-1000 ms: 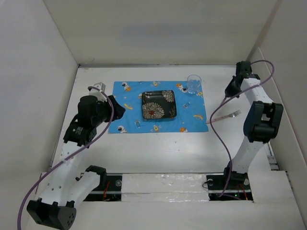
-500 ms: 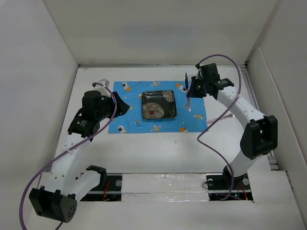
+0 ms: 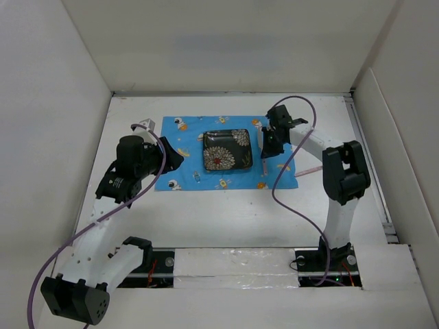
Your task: Set the dinner table for one person
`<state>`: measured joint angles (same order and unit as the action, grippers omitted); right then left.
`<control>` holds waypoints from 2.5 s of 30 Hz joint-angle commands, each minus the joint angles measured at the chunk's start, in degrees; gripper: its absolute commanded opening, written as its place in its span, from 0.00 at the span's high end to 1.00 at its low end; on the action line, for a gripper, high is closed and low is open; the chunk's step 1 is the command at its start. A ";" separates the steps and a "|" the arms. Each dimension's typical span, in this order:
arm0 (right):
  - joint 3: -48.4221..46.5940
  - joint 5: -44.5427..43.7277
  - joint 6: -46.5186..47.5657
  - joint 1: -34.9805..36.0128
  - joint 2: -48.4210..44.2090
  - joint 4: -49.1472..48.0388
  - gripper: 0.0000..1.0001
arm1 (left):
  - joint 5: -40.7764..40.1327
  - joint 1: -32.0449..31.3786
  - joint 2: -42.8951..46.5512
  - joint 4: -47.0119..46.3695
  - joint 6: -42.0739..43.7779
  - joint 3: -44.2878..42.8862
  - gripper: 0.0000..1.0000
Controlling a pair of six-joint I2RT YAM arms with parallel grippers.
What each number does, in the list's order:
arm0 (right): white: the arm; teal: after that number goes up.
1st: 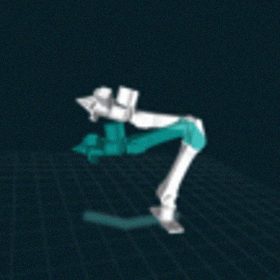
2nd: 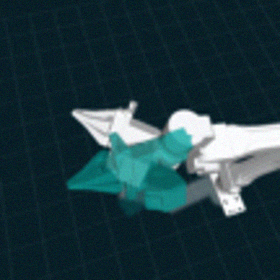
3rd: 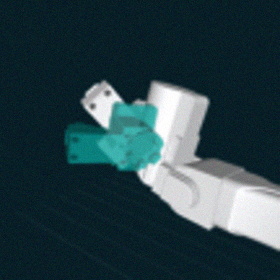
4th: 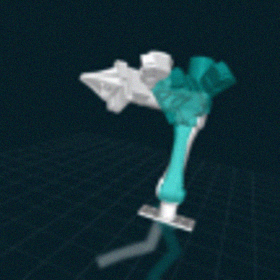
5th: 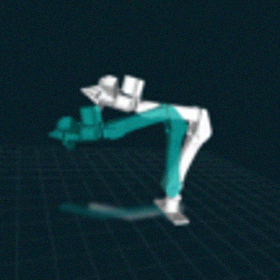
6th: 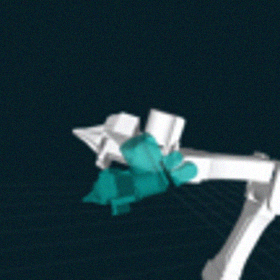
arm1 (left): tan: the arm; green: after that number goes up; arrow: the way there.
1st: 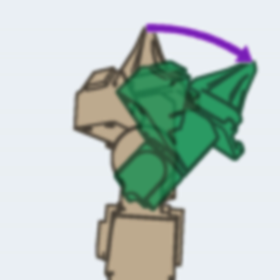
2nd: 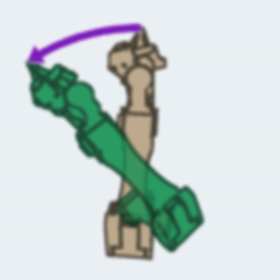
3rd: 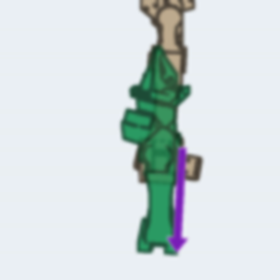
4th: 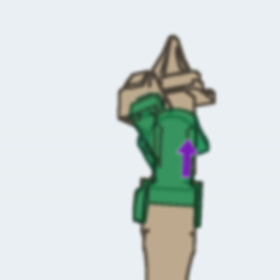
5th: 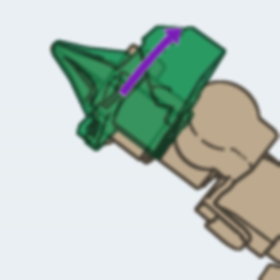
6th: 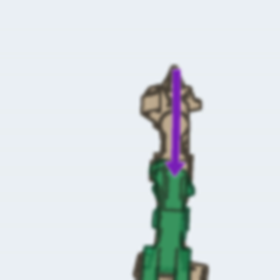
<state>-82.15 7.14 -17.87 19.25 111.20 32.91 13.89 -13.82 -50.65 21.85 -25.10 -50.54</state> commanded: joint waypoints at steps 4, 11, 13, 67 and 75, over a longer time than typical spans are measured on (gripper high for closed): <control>-4.07 -2.92 -1.12 0.53 3.41 -0.83 0.98 | -0.70 -0.24 1.79 0.83 1.02 0.36 0.51; -4.25 -3.88 -2.61 0.53 2.80 -0.22 0.61 | -0.27 -0.24 1.52 0.13 1.20 1.85 0.51; -4.77 -3.45 -2.61 0.53 1.14 0.31 0.50 | 0.34 -0.24 1.17 -1.01 0.93 2.99 0.51; -10.83 5.26 -15.27 -3.25 -51.52 6.74 0.93 | -4.30 -47.17 -105.88 -11.04 19.21 -87.18 0.45; -17.07 4.47 -15.62 -3.86 -52.57 6.47 0.88 | -16.78 -49.71 -107.29 -7.78 18.16 -85.43 0.63</control>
<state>-94.72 12.56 -34.28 15.44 59.99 41.19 3.05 -61.93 -154.71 9.63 -6.74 -137.67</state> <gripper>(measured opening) 0.108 0.377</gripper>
